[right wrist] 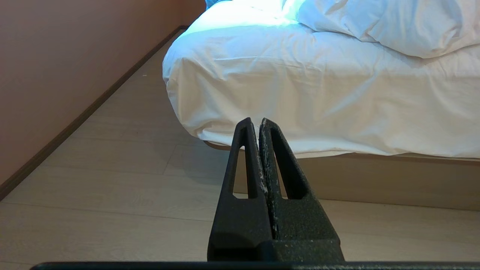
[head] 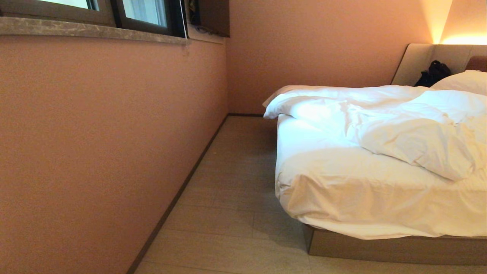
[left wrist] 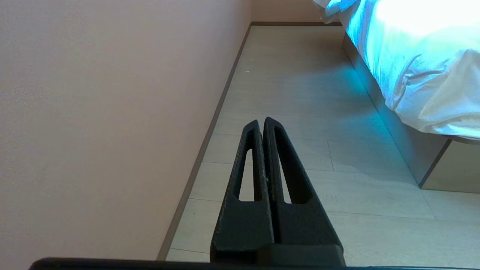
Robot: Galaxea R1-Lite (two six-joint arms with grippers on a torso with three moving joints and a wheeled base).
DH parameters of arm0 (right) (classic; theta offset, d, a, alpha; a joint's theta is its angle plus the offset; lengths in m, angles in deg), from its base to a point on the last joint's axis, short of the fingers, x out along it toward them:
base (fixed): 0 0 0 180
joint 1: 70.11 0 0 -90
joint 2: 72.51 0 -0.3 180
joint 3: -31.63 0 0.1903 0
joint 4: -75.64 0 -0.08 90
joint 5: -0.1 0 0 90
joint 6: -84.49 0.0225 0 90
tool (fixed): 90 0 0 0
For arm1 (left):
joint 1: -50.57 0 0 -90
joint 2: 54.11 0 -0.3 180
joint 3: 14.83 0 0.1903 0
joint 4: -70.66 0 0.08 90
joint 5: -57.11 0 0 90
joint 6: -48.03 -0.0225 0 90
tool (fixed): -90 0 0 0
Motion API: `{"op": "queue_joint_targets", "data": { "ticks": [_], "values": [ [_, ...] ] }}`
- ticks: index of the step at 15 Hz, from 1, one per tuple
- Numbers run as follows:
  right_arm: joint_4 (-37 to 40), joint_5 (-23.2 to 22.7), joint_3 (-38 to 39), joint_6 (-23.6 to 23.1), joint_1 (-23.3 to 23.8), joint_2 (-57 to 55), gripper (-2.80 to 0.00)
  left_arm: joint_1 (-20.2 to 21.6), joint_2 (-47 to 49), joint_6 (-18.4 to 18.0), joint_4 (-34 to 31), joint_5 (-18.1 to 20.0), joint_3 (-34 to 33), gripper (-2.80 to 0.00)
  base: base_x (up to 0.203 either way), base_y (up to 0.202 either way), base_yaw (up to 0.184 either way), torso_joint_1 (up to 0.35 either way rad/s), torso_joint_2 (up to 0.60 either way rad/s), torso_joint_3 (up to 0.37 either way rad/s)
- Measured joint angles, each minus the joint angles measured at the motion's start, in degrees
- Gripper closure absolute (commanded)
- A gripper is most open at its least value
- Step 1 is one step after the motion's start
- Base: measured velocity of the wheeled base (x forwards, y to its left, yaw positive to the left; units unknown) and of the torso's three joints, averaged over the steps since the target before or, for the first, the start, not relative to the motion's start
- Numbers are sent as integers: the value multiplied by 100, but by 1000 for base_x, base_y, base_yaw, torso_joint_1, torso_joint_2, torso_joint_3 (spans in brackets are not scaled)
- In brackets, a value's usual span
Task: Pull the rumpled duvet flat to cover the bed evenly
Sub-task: Hold the folded corner of the quilt
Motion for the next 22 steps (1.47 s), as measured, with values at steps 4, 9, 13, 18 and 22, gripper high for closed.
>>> {"op": "queue_joint_targets", "data": {
  "ticks": [4, 9, 13, 18, 22],
  "values": [
    [0, -1, -2, 0, 2, 0, 0, 0, 0, 1, 0, -2, 0, 0, 0, 0, 0, 0, 0, 0],
    [14, 0, -6, -1, 2, 0, 0, 0, 0, -19, 0, -2, 0, 0, 0, 0, 0, 0, 0, 0],
    [14, 0, -9, -2, 2, 0, 0, 0, 0, -23, 0, -5, -2, 0, 0, 0, 0, 0, 0, 0],
    [8, -2, -9, 0, 2, 0, 0, 0, 0, -43, -1, -2, -7, 0, 0, 0, 0, 0, 0, 0],
    [6, -2, -9, -2, 2, 0, 0, 0, 0, -119, -4, 22, 4, 0, 0, 0, 0, 0, 0, 0]
  ]
}}
